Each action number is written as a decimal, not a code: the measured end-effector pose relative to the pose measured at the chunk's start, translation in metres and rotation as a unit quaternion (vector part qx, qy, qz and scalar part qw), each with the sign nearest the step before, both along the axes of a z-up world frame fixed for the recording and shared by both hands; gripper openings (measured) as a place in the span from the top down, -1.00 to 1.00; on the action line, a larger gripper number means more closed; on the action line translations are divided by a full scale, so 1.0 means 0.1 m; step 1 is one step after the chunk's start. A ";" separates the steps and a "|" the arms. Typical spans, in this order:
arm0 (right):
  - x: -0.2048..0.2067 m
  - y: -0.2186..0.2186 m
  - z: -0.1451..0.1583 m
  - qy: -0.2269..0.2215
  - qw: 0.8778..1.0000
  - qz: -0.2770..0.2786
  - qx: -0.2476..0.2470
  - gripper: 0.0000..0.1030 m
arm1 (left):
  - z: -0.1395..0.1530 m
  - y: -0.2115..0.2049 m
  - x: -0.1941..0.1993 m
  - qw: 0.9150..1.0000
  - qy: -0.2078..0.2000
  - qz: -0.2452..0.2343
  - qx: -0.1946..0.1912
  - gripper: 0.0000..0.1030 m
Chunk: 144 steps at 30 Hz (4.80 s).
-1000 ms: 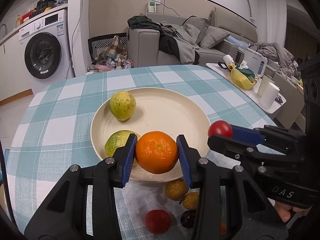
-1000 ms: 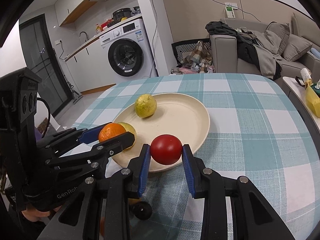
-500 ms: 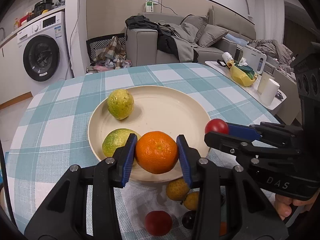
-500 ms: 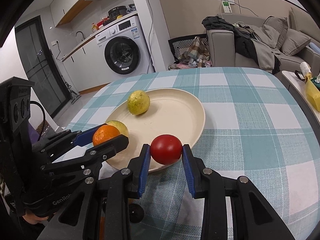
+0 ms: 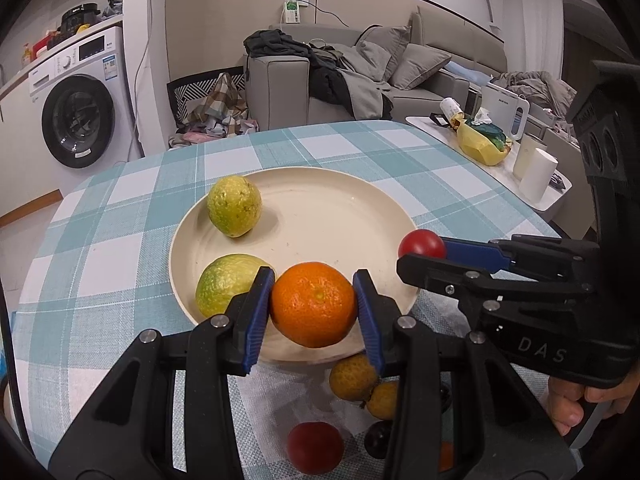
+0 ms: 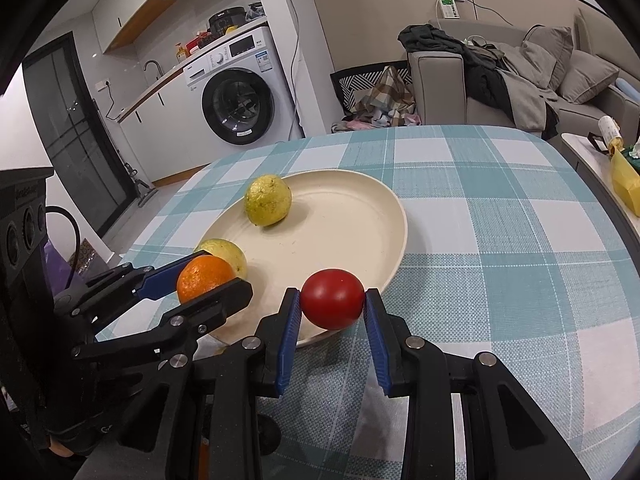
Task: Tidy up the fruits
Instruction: 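Lower the tangerine over the plate with the left gripper while the right holds the tomato at the rim, then pull both open grippers back from the plate toward the loose fruit, then close the left gripper on the red tomato while the right grasps a dark plum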
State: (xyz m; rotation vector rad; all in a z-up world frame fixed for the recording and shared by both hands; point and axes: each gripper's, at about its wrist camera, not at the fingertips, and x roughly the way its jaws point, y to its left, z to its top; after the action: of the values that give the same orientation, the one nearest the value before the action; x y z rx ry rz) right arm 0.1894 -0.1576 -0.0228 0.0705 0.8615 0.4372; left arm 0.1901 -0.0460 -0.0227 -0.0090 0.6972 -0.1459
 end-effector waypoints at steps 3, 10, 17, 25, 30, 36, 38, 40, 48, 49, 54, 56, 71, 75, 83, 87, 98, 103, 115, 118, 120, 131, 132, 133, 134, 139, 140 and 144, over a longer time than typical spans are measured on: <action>0.01 -0.01 0.00 0.003 1.000 -0.001 0.005 0.35 | -0.03 0.02 0.00 1.000 0.003 0.003 -0.003 0.27; -0.08 -0.02 0.12 -0.021 1.000 0.002 -0.002 0.07 | -0.01 0.05 -0.03 1.000 0.000 0.010 0.004 0.15; -0.23 -0.10 0.22 -0.033 0.999 0.007 -0.017 -0.64 | 0.13 0.17 -0.22 0.999 -0.017 0.029 0.009 -0.63; -0.40 -0.20 0.31 -0.034 0.999 0.019 -0.011 -0.99 | 0.28 0.32 -0.57 0.999 -0.025 0.048 0.006 -0.99; -0.49 -0.19 0.29 -0.031 0.999 0.026 -0.024 -0.99 | 0.29 0.35 -0.77 0.998 -0.025 0.054 0.009 -0.99; -0.55 -0.16 0.20 -0.022 0.998 0.037 -0.043 -0.99 | 0.24 0.40 -0.88 0.998 -0.017 0.059 0.011 -0.99; -0.56 -0.17 0.18 -0.019 0.998 0.036 -0.043 -0.99 | 0.21 0.39 -0.88 0.998 -0.013 0.058 0.009 -0.99; -0.56 -0.18 0.16 -0.013 0.998 0.039 -0.044 -0.99 | 0.19 0.41 -0.88 0.998 -0.009 0.057 0.006 -0.99; -0.58 -0.09 0.08 -0.003 0.995 0.058 -0.079 -0.99 | 0.10 0.43 -0.83 0.998 0.003 0.058 0.008 -0.99; -0.58 -0.08 0.06 -0.001 0.995 0.061 -0.083 -0.99 | 0.09 0.44 -0.81 0.998 0.006 0.057 0.007 -0.99; -0.58 -0.03 -0.03 0.008 0.992 0.071 -0.100 -0.99 | 0.06 0.45 -0.77 0.998 0.010 0.058 0.002 -0.99; -0.57 -0.03 -0.06 0.010 0.992 0.071 -0.105 -0.99 | 0.05 0.45 -0.76 0.998 0.013 0.057 0.000 -0.99; -0.59 0.01 -0.11 0.019 0.989 0.095 -0.108 -0.99 | -0.05 0.44 -0.72 0.998 0.031 0.054 0.012 -0.99; -0.59 0.03 -0.13 0.021 0.989 0.099 -0.107 -0.99 | -0.07 0.47 -0.70 0.998 0.032 0.061 0.010 -0.99; -0.56 0.07 -0.18 0.026 0.989 0.099 -0.109 -0.97 | -0.12 0.47 -0.68 0.997 0.045 0.060 0.010 -0.99; -0.55 0.08 -0.19 0.028 0.989 0.103 -0.105 -0.95 | -0.16 0.46 -0.68 0.997 0.054 0.054 0.008 -0.99; -0.47 0.06 -0.22 0.050 0.991 0.107 -0.063 -0.51 | -0.23 0.41 -0.66 0.996 0.076 0.043 0.003 -0.99; -0.48 0.06 -0.21 0.052 0.991 0.113 -0.049 -0.31 | -0.23 0.40 -0.65 0.996 0.078 0.037 0.000 -0.89; -0.51 0.05 -0.19 0.062 0.990 0.124 -0.016 0.03 | -0.30 0.35 -0.63 0.994 0.101 -0.006 -0.028 -0.18; -0.51 0.05 -0.19 0.064 0.990 0.125 -0.011 0.03 | -0.31 0.32 -0.64 0.994 0.103 -0.013 -0.030 -0.03; -0.51 0.06 -0.19 0.063 0.990 0.126 -0.012 0.03 | -0.32 0.31 -0.63 0.994 0.106 -0.018 -0.031 0.12; -0.56 0.12 -0.19 0.063 0.988 0.139 -0.017 0.19 | -0.32 0.29 -0.65 0.994 0.101 -0.030 -0.038 0.50; -0.56 0.13 -0.19 0.063 0.988 0.140 -0.017 0.20 | -0.32 0.30 -0.65 0.994 0.101 -0.030 -0.039 0.50; -0.56 0.14 -0.20 0.065 0.988 0.141 -0.018 0.23 | -0.31 0.30 -0.65 0.994 0.100 -0.030 -0.039 0.50; -0.56 0.14 -0.20 0.065 0.988 0.141 -0.018 0.24 | -0.31 0.30 -0.65 0.994 0.100 -0.030 -0.040 0.51; -0.57 0.17 -0.22 0.067 0.987 0.145 -0.019 0.40 | -0.31 0.31 -0.64 0.994 0.099 -0.030 -0.040 0.51; -0.57 0.17 -0.22 0.067 0.987 0.145 -0.019 0.45 | -0.31 0.31 -0.65 0.994 0.099 -0.030 -0.040 0.51; -0.58 0.19 -0.22 0.063 0.986 0.149 -0.025 0.50 | -0.30 0.32 -0.65 0.994 0.096 -0.028 -0.042 0.51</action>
State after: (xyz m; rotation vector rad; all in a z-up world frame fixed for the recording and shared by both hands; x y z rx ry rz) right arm 0.1312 -0.1388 -0.0448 -0.0800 1.0115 0.6973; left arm 0.1253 -0.0138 -0.0532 -0.0843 0.8834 -0.2309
